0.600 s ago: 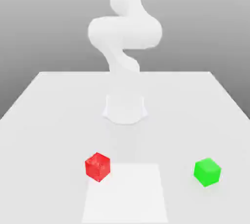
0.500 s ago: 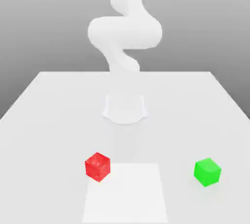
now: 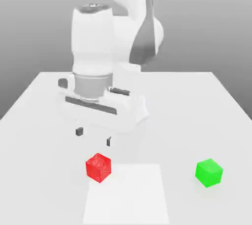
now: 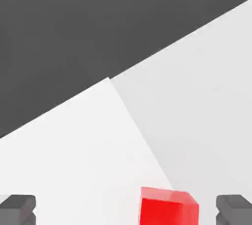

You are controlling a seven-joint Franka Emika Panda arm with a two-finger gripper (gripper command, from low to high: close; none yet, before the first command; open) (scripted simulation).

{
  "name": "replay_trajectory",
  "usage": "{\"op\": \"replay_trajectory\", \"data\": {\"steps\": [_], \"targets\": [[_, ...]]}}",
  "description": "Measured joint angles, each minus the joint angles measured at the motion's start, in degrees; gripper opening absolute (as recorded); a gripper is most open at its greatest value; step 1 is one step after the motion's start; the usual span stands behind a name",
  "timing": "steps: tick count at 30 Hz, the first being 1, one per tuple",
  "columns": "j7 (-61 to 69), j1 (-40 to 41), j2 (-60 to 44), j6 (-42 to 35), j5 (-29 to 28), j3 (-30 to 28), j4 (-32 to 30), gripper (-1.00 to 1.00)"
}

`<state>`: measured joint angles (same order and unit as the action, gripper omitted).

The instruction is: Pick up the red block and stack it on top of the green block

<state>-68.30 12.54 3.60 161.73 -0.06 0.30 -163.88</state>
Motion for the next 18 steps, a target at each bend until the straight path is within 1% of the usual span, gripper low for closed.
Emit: {"op": "replay_trajectory", "data": {"steps": [6,7,13,15,18], "targets": [[-0.6,0.1,-13.2,11.0,0.1,-0.3,0.7,0.00],[-0.7,0.1,-14.7,12.4,0.1,-0.3,0.9,-1.00],[-0.8,0.1,-15.5,13.1,-0.1,-0.3,1.0,-1.00],[-0.9,0.2,-13.5,11.4,-0.2,-0.2,0.7,-1.00],[-0.8,0.4,-7.9,6.5,0.0,0.0,0.0,-1.00]]}}
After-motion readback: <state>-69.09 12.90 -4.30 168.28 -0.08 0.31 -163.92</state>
